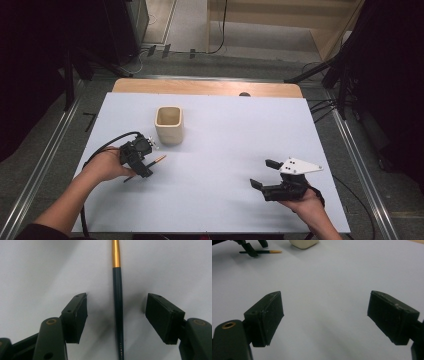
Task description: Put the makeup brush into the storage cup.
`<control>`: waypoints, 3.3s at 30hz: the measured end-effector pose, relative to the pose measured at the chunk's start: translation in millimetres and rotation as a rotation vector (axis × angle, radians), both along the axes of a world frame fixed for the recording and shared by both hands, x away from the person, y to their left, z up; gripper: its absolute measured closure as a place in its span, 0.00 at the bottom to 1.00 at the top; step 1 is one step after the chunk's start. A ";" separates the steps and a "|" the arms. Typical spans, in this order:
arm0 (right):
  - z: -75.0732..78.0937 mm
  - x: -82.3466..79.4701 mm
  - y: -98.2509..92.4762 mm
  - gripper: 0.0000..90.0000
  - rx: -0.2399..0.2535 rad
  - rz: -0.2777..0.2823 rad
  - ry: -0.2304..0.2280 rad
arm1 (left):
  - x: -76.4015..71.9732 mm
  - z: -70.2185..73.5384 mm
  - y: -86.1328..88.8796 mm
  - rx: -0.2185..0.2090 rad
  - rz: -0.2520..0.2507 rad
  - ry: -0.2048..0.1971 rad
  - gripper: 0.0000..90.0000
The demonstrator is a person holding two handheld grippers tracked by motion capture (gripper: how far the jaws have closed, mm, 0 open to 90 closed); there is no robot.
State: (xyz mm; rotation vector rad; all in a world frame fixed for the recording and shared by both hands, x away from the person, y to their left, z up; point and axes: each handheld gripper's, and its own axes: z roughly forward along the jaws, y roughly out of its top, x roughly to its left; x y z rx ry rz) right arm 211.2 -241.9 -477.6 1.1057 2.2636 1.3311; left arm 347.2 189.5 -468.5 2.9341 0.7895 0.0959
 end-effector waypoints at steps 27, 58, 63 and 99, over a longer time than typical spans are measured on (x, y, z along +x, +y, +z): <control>0.2 -0.9 0.3 0.16 0.000 0.010 0.006 | 0.8 2.7 -5.6 0.033 0.084 0.054 0.93; 4.4 -1.5 0.5 0.18 0.055 0.035 0.006 | -2.6 46.9 1.1 -0.273 0.104 0.119 0.94; 4.7 0.5 0.0 0.23 0.085 0.068 0.028 | -5.0 54.8 2.8 -0.382 0.107 0.128 0.94; 3.8 0.7 -0.1 0.23 0.080 0.065 0.026 | -24.9 54.7 1.5 -0.737 0.152 -0.012 0.94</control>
